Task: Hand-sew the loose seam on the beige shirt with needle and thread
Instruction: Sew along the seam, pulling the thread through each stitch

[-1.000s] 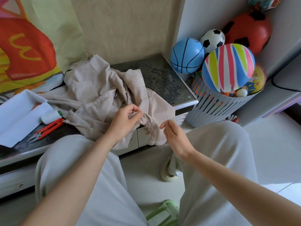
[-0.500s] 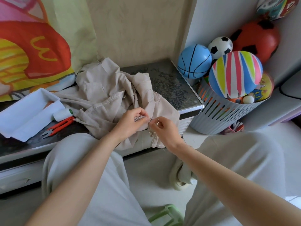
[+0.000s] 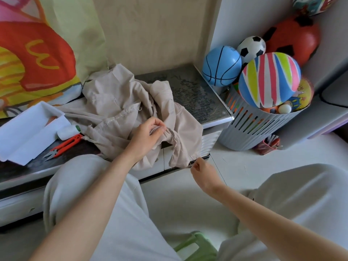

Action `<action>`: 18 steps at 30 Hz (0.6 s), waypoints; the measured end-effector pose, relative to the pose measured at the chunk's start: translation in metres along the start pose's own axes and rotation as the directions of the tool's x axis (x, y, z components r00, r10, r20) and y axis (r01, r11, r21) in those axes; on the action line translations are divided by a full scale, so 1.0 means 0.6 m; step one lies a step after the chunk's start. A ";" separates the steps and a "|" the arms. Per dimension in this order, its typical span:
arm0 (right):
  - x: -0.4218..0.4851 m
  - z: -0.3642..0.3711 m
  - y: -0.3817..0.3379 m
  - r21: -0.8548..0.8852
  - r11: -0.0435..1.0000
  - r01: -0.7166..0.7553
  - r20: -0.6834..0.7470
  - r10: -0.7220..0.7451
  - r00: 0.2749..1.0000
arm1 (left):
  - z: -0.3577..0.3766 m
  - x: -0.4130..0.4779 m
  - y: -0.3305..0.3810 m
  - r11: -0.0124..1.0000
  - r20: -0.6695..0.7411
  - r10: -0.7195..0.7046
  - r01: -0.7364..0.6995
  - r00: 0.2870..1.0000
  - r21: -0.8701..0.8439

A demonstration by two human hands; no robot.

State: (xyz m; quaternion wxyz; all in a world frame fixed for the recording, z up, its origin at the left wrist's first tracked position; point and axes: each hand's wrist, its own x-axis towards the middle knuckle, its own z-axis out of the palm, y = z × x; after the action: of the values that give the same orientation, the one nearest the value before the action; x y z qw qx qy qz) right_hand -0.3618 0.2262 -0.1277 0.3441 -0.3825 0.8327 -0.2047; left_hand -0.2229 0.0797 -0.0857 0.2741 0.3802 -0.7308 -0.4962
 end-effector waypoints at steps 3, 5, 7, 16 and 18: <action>-0.008 -0.006 0.020 0.076 0.997 -0.006 -0.050 0.010 0.999 | 0.007 -0.008 0.003 1.000 0.007 0.012 -0.013 1.000 0.020; -0.016 -0.016 0.015 0.151 0.984 0.092 -0.118 -0.074 0.990 | 0.009 -0.011 0.004 0.999 0.021 0.025 -0.026 0.999 0.031; -0.019 -0.026 0.000 0.211 0.959 0.187 -0.210 -0.142 0.967 | 0.012 -0.011 0.003 0.999 0.040 0.030 -0.031 0.999 0.034; 0.003 -0.025 -0.081 0.317 0.872 0.373 -0.306 -0.278 0.910 | 0.025 -0.005 0.001 0.999 0.135 0.042 -0.041 0.990 -0.010; 0.008 -0.021 -0.089 0.339 0.873 0.351 -0.288 -0.259 0.922 | 0.026 -0.005 0.000 0.998 0.145 0.057 -0.059 0.988 0.009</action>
State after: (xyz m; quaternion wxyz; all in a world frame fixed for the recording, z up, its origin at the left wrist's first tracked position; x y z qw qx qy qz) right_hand -0.3468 0.1904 -0.0890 0.2749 -0.4081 0.7395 -0.4594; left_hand -0.2333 0.0902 -0.0912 0.2319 0.3236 -0.7628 -0.5095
